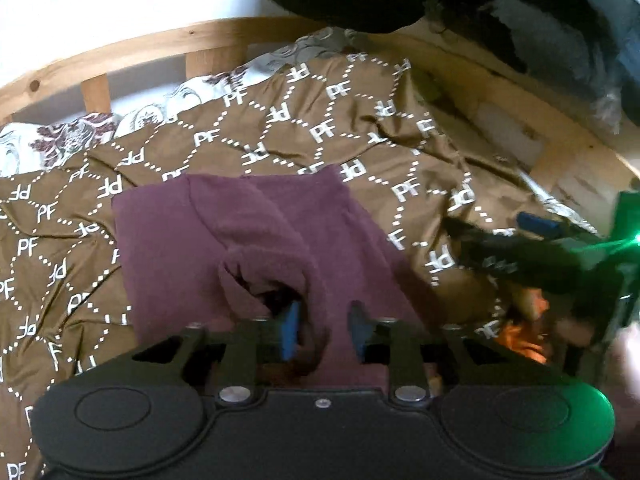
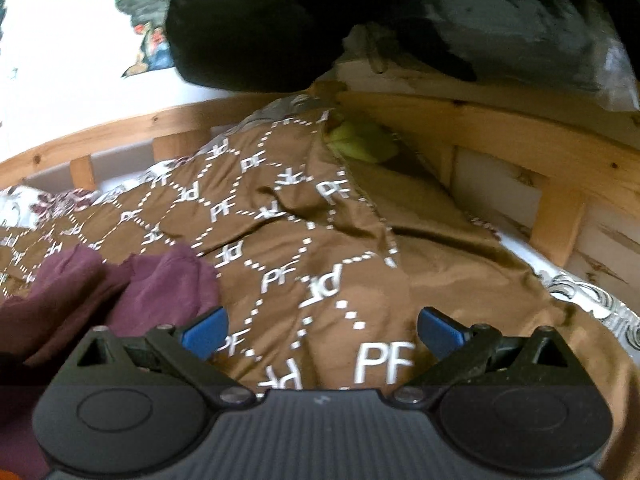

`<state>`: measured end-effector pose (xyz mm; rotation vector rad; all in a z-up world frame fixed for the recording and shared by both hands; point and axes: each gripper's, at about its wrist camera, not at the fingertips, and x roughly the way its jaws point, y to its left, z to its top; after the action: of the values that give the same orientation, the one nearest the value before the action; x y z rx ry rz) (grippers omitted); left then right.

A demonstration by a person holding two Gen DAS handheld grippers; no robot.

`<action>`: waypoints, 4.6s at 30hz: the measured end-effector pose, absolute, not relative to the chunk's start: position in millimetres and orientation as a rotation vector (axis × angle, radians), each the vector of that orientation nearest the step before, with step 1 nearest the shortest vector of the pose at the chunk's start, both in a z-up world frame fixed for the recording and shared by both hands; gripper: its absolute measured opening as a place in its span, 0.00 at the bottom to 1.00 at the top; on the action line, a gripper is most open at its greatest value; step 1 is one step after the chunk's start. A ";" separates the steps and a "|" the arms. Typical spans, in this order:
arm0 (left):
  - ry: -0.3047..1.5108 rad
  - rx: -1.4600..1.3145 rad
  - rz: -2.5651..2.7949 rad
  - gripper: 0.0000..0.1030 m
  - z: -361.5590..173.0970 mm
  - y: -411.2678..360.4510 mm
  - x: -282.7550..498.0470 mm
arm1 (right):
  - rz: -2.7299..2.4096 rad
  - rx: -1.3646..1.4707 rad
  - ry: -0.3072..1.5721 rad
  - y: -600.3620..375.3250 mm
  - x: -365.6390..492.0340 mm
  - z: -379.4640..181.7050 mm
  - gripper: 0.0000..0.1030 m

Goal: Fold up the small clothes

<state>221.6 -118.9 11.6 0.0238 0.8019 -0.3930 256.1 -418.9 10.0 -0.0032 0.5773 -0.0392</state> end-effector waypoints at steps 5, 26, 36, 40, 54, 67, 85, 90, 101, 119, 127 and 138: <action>0.705 0.025 -0.426 0.81 28.7 -115.0 198.9 | 0.001 -0.006 0.568 -404.0 251.9 11.4 1.00; 0.789 0.285 -0.174 0.94 -44.5 -87.5 182.4 | 0.606 0.528 0.635 -366.5 252.3 3.2 1.00; 0.760 0.298 -0.166 0.38 -40.0 -87.1 180.7 | 0.613 0.630 0.712 -349.0 269.7 -24.0 0.58; 0.750 0.256 -0.164 0.23 -35.6 -84.7 181.3 | 0.598 0.577 0.673 -344.8 262.7 -23.1 0.23; 0.675 0.287 -0.326 0.17 -20.5 -139.1 171.8 | 0.453 0.337 0.486 -376.4 228.9 34.7 0.11; 0.678 0.356 -0.352 0.20 -39.8 -156.8 160.2 | 0.308 0.330 0.677 -405.6 208.1 8.2 0.11; 0.672 -0.042 -0.356 0.85 -20.2 -110.6 149.0 | 0.245 0.414 0.700 -418.8 221.6 -5.6 0.17; 0.642 -0.104 -0.233 0.93 -15.6 -97.9 161.5 | 0.238 0.342 0.696 -411.1 219.3 -3.8 0.05; 0.872 -0.313 -0.142 0.95 -54.4 -57.7 197.4 | 0.226 0.258 0.719 -407.1 203.1 -0.3 0.03; 0.887 -0.203 -0.161 0.95 -70.9 -67.2 198.1 | 0.313 0.346 0.663 -406.7 262.1 -18.0 0.35; 0.876 -0.173 -0.201 0.95 -68.5 -71.4 197.4 | 0.290 0.336 0.562 -412.0 252.5 -10.1 0.04; 0.893 -0.165 -0.192 0.99 -71.0 -70.1 192.7 | 0.270 0.370 0.654 -416.7 261.8 -30.4 0.21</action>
<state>192.7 -70.1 -71.0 -0.1649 0.8925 -0.1920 261.8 -416.7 -30.4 0.3697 0.6540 0.2696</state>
